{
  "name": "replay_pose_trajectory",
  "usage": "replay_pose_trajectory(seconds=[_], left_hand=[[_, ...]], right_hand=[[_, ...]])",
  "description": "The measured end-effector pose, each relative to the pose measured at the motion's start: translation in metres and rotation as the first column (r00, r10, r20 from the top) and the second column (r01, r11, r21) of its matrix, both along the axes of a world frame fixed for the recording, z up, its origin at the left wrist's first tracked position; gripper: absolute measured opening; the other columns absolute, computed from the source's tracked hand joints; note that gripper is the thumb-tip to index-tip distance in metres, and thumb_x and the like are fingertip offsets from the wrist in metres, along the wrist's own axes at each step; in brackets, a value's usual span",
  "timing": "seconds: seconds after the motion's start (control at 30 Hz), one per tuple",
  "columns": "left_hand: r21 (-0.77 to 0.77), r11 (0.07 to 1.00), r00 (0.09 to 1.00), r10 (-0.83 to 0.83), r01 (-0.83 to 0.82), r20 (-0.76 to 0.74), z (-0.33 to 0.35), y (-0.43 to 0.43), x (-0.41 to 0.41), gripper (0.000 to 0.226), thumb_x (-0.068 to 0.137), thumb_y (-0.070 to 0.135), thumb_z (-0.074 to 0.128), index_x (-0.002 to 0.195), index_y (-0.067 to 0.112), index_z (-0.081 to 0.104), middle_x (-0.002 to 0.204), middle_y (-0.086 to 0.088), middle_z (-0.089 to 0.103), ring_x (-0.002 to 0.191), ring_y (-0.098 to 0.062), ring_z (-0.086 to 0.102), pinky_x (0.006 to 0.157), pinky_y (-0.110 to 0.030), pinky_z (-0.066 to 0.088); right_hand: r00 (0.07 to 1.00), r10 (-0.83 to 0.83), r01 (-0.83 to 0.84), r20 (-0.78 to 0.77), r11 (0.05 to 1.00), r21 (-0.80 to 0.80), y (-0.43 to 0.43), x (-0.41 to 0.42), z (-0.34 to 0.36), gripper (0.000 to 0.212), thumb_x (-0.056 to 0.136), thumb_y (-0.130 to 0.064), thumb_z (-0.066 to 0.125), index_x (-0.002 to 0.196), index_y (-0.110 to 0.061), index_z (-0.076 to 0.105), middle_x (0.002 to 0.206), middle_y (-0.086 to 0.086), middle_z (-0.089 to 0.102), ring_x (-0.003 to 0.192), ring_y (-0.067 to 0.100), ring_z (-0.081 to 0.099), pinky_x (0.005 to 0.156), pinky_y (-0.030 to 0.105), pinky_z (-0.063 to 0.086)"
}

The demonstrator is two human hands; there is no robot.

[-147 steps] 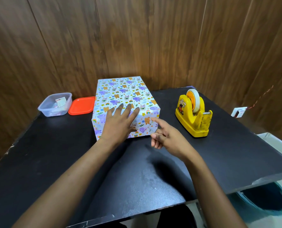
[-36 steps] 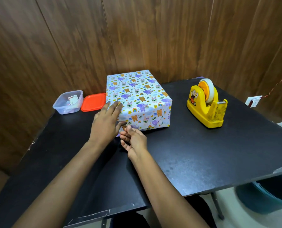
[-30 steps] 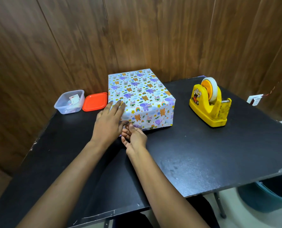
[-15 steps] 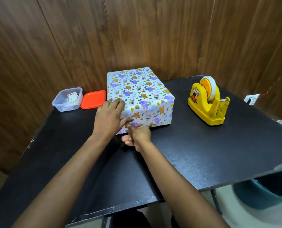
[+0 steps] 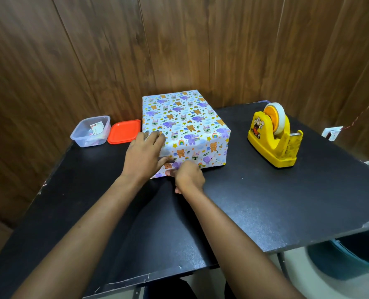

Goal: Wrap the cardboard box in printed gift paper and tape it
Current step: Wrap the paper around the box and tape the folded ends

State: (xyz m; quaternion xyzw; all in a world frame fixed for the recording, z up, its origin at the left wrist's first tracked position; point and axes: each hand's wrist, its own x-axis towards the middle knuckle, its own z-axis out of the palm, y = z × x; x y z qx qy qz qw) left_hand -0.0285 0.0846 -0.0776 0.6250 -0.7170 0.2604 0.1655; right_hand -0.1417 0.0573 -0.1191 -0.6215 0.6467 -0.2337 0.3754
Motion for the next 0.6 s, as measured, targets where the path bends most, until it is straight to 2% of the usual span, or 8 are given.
replay_pose_trajectory(seconds=[0.03, 0.1, 0.17, 0.27, 0.43, 0.53, 0.6], left_hand=[[-0.007, 1.000, 1.000, -0.007, 0.007, 0.005, 0.000, 0.000, 0.000, 0.062, 0.060, 0.047, 0.080, 0.101, 0.005, 0.063, 0.102, -0.008, 0.065, 0.081, -0.034, 0.059, 0.061, -0.035, 0.050], [-0.020, 1.000, 1.000, -0.010, 0.010, 0.022, 0.000, -0.001, 0.001, 0.060, 0.063, 0.048, 0.076, 0.102, 0.004, 0.063, 0.103, -0.009, 0.066, 0.080, -0.034, 0.060, 0.059, -0.035, 0.051], [-0.038, 0.999, 1.000, -0.008, 0.009, 0.029, 0.001, 0.000, 0.002, 0.059, 0.066, 0.050, 0.069, 0.103, 0.004, 0.063, 0.104, -0.009, 0.066, 0.080, -0.034, 0.060, 0.057, -0.035, 0.051], [-0.038, 0.999, 0.999, -0.017, 0.019, 0.033, 0.001, 0.000, 0.001, 0.059, 0.066, 0.051, 0.068, 0.102, 0.005, 0.064, 0.104, -0.008, 0.066, 0.079, -0.033, 0.061, 0.057, -0.033, 0.052], [-0.048, 0.999, 0.999, -0.003, 0.005, 0.043, 0.001, 0.001, 0.001, 0.062, 0.061, 0.047, 0.080, 0.104, 0.006, 0.064, 0.107, -0.007, 0.066, 0.081, -0.033, 0.061, 0.056, -0.034, 0.053], [-0.007, 1.000, 1.000, -0.014, 0.014, 0.024, 0.002, 0.004, 0.003, 0.061, 0.062, 0.043, 0.081, 0.108, 0.007, 0.063, 0.113, -0.006, 0.065, 0.085, -0.033, 0.061, 0.057, -0.034, 0.055], [0.027, 0.999, 0.998, -0.018, 0.019, -0.053, 0.005, 0.007, 0.005, 0.058, 0.071, 0.037, 0.077, 0.119, 0.009, 0.060, 0.124, -0.004, 0.061, 0.100, -0.030, 0.058, 0.065, -0.037, 0.057]], right_hand=[[0.997, 0.017, -0.022, -0.077, 0.998, -0.060, 0.002, -0.005, 0.003, 0.026, 0.091, -0.032, 0.058, 0.103, -0.009, 0.063, 0.100, 0.011, 0.069, 0.093, 0.028, 0.067, 0.079, 0.029, 0.052], [0.985, 0.046, -0.068, -0.167, 0.989, -0.130, 0.003, -0.013, 0.009, 0.035, 0.092, -0.040, 0.056, 0.106, -0.009, 0.063, 0.107, 0.010, 0.067, 0.104, 0.028, 0.062, 0.077, 0.028, 0.044], [0.970, 0.060, -0.104, -0.235, 0.978, -0.180, 0.003, -0.018, 0.013, 0.039, 0.091, -0.045, 0.055, 0.110, -0.011, 0.062, 0.113, 0.009, 0.065, 0.109, 0.027, 0.060, 0.079, 0.029, 0.044], [0.930, 0.095, -0.184, -0.354, 0.956, -0.227, 0.007, -0.017, 0.010, 0.033, 0.095, -0.037, 0.052, 0.111, -0.010, 0.062, 0.115, 0.008, 0.064, 0.108, 0.026, 0.060, 0.081, 0.030, 0.046], [0.926, 0.114, -0.201, -0.361, 0.956, -0.215, 0.005, -0.019, 0.011, 0.039, 0.092, -0.040, 0.055, 0.115, -0.009, 0.061, 0.119, 0.009, 0.061, 0.112, 0.026, 0.059, 0.085, 0.031, 0.046], [0.923, 0.146, -0.213, -0.356, 0.965, -0.155, 0.004, -0.018, 0.012, 0.032, 0.090, -0.037, 0.058, 0.107, -0.010, 0.062, 0.112, 0.007, 0.065, 0.105, 0.025, 0.062, 0.081, 0.029, 0.046], [0.936, 0.219, -0.254, -0.276, 0.962, -0.099, 0.001, -0.026, 0.012, 0.025, 0.091, -0.036, 0.057, 0.083, -0.013, 0.063, 0.086, 0.005, 0.070, 0.078, 0.021, 0.068, 0.077, 0.027, 0.050]])
